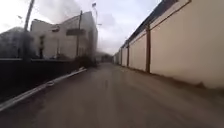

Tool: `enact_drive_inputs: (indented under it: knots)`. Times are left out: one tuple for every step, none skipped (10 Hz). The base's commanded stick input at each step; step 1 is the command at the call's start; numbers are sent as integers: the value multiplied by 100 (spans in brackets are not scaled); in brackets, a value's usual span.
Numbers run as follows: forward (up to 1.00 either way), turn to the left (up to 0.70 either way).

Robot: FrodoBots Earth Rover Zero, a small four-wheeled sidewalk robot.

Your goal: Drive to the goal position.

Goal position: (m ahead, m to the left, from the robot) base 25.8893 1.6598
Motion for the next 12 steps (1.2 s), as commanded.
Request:
enact_drive_inputs:
  knots:
    - [50, 0]
    - [50, 0]
    - [50, 0]
    - [50, 0]
    - [50, 0]
    - [50, 0]
    - [50, 0]
    - [50, 0]
    - [50, 0]
    - [50, 0]
    - [50, 0]
    - [50, 0]
